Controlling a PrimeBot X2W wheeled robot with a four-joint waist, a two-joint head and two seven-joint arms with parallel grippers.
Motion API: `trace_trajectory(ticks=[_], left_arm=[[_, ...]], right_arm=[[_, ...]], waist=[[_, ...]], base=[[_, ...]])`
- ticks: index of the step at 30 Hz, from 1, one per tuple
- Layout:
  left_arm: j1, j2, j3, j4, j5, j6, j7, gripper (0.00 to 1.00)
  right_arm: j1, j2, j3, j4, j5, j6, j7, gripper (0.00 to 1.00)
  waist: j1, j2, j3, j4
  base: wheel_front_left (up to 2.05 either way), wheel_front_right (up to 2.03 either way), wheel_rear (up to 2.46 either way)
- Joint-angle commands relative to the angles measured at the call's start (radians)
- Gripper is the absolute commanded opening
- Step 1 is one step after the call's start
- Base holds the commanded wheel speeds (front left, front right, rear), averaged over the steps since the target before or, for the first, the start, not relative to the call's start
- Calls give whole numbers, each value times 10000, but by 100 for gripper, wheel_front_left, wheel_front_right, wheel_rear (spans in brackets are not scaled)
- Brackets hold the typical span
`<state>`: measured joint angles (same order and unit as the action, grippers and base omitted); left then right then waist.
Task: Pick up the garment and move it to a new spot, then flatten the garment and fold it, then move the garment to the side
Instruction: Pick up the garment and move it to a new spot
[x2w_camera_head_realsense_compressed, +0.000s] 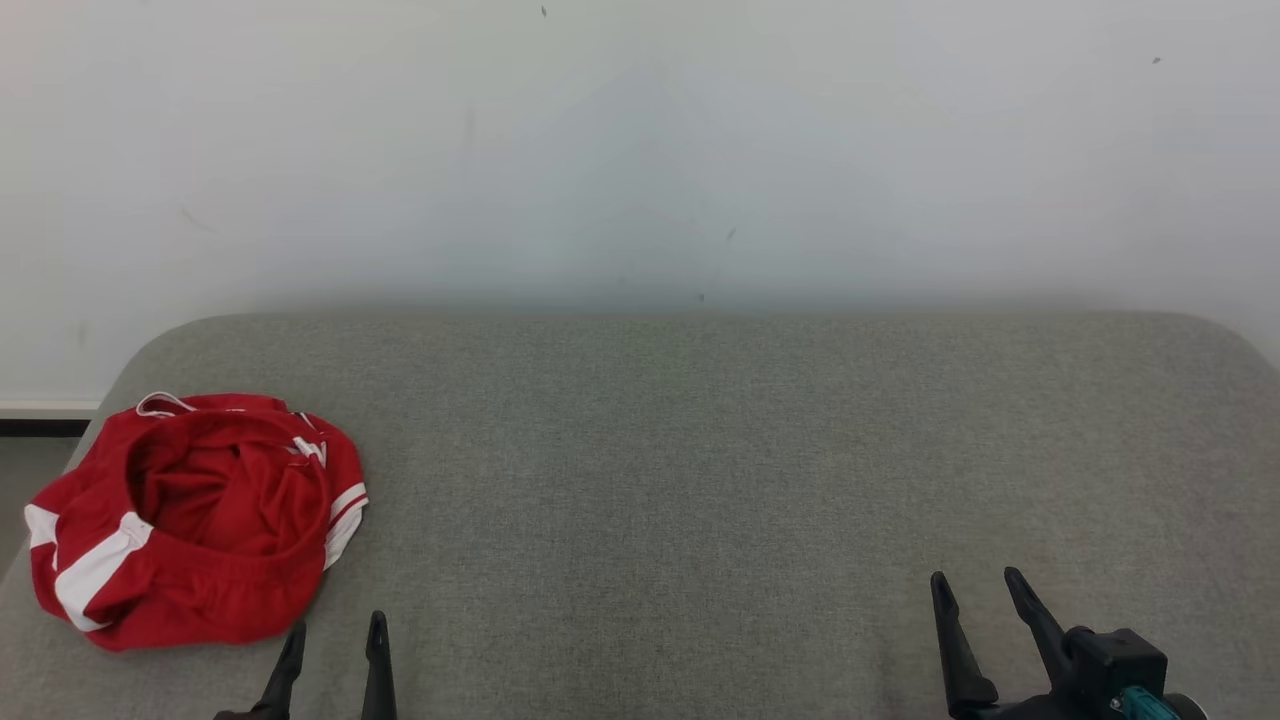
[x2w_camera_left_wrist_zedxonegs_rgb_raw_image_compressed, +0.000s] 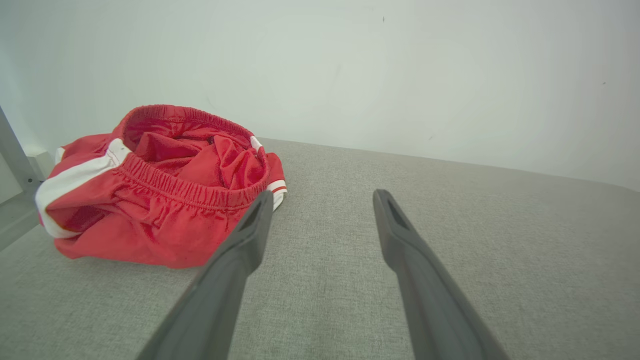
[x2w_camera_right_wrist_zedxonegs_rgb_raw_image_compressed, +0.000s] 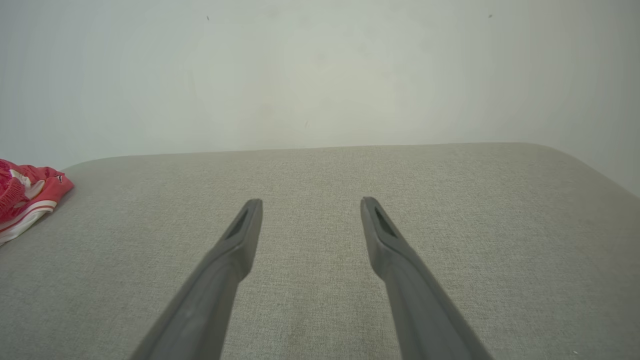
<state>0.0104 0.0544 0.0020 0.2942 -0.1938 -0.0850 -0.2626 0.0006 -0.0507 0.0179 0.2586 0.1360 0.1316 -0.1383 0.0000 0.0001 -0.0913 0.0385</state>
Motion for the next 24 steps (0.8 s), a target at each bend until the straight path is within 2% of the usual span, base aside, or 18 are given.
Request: trace_trajectory(ticks=[1,14,24], left_arm=[[-71,-22,1,-36,-1,8,-35,100],[219,-15,39,-86,205,44,-35,100],[366,189,192,15,273,76,-35,100]], right_arm=[[96,4,2,10,-66,-17,-49,100],[244,4,174,109,73,-17,-115,100],[297,4,384,366,347,-17,-332,100]], waist=[[0,-1,-22,161],[0,-1,-128,1533],[0,-1,-318,3338]], base=[[0,0,0],[0,0,0],[0,0,0]])
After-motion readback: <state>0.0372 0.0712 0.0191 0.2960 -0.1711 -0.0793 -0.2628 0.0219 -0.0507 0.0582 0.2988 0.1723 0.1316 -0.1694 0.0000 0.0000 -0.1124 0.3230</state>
